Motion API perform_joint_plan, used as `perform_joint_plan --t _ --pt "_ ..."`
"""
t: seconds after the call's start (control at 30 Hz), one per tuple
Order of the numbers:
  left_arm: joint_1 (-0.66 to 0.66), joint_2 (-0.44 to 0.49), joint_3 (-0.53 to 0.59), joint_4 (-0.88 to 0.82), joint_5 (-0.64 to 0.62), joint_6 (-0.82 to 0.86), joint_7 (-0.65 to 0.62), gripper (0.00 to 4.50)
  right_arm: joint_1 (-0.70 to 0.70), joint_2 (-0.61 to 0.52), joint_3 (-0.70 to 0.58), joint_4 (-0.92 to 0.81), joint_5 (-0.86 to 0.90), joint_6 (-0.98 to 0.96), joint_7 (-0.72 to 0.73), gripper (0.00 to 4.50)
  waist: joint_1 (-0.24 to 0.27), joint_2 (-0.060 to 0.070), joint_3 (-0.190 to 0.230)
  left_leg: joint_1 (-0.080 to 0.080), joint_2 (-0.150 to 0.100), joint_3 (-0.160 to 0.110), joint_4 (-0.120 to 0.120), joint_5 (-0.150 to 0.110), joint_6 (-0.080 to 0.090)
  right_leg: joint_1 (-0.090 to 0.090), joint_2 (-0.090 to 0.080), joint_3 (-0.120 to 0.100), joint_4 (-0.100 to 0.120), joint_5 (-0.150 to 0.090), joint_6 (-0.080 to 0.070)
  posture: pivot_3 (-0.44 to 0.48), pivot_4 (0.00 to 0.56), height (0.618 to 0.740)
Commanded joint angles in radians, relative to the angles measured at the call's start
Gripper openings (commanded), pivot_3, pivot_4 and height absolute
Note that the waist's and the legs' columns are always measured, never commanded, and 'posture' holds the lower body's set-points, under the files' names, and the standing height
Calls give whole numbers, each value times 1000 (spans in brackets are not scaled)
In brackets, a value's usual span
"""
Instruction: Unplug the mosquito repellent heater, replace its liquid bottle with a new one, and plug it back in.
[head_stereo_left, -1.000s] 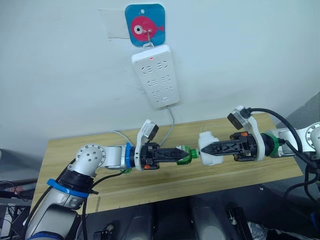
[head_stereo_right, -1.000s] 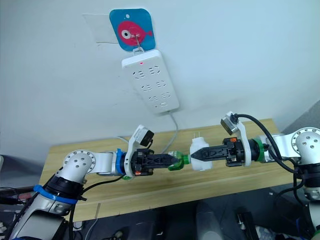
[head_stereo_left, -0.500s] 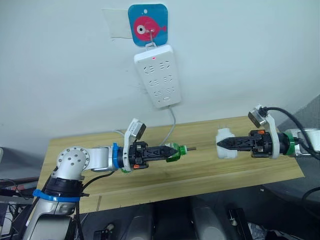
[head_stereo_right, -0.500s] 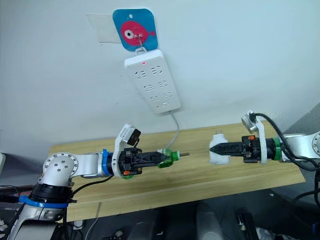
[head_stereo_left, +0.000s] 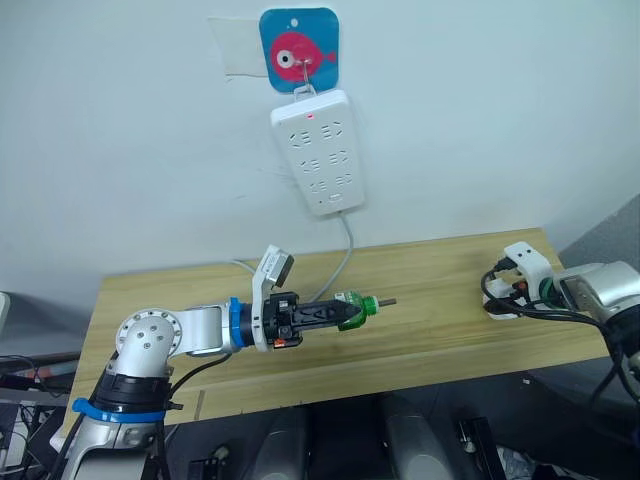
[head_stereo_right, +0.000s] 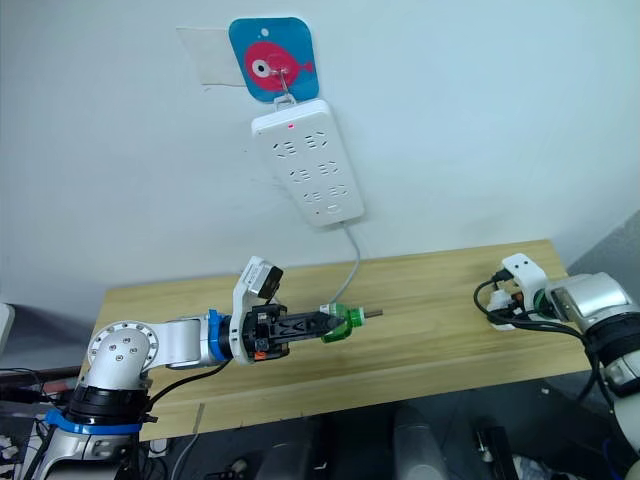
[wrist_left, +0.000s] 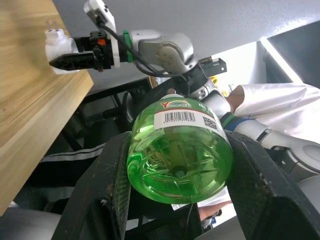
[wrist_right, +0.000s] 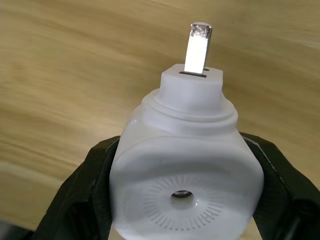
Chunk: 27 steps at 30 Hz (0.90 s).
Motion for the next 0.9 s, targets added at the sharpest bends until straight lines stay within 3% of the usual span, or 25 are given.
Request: perform_joint_plan --t 0.03,0.2,0.33,0.57,0.63,0.77,0.9 --pt "28 8 31 -59 -8 -9 -12 2256 -49 30 -10 124 -112 -80 69 3050 1 0 0 0 0 0 0 0 0 0 0 0 0 0 0 -74 295 740" --pt "57 20 45 -79 -1 -10 -22 2256 -96 89 -38 265 -210 -142 142 3050 4 0 0 0 0 -1 0 0 0 0 0 0 0 0 0 -56 300 740" --pt "66 21 48 -83 8 -14 -29 2256 -117 115 -78 323 -256 -155 175 4385 5 0 0 0 0 -1 0 0 0 1 -1 0 0 0 0 -49 300 740" --pt "74 19 49 -75 37 -18 -56 2256 -113 77 -158 281 -282 -97 237 4473 6 0 0 0 0 -1 0 0 0 1 -1 0 0 0 0 -72 292 740" --pt "72 17 51 -72 49 -25 -67 2256 -85 37 -189 198 -268 -33 264 4473 6 0 0 0 0 -1 0 0 0 1 -1 0 0 0 0 -76 290 740" --pt "70 -8 67 -105 99 -84 -88 2256 64 -84 -326 -154 -170 218 276 4473 15 1 1 0 0 -2 0 0 0 1 -2 -1 -1 0 0 -106 282 740" --pt "93 -5 15 -229 314 -229 -190 2256 204 -60 -633 -522 -22 589 196 4473 15 1 0 0 0 -2 0 0 0 1 -2 -1 -1 0 0 -130 272 740"
